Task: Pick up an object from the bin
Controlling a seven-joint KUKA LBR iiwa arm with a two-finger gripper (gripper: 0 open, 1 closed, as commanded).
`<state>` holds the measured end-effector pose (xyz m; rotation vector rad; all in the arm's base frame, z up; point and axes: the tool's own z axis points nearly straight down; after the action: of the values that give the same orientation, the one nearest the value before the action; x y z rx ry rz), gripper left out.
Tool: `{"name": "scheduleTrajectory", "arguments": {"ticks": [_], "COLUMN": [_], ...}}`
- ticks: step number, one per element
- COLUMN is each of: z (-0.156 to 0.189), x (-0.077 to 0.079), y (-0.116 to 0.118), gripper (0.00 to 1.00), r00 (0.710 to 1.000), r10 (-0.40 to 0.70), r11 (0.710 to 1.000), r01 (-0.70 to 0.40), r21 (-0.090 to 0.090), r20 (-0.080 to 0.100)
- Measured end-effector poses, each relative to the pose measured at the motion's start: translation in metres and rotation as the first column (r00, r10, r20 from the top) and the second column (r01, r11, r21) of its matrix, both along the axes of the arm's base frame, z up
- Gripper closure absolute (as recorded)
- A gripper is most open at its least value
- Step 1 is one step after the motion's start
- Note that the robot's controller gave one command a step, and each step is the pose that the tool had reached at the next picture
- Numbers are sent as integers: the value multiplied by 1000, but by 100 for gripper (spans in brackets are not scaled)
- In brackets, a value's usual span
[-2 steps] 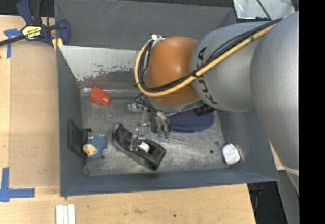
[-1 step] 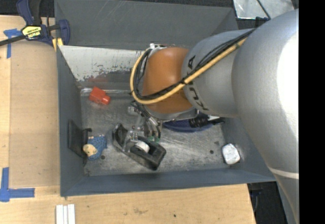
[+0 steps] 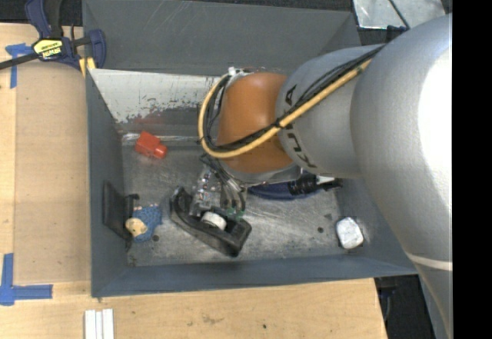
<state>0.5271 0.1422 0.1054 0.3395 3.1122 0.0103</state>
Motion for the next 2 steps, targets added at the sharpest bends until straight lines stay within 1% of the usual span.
{"name": "scheduleTrajectory", "arguments": {"ticks": [1,2], "z": [2,111], "x": [-27,-16], "y": [25,17], "gripper": [100,100], "r00": [964,963], "r10": [-265,-271], "r11": [964,963], "r01": [265,271], "r21": [1,-1], "r20": [33,-2]}}
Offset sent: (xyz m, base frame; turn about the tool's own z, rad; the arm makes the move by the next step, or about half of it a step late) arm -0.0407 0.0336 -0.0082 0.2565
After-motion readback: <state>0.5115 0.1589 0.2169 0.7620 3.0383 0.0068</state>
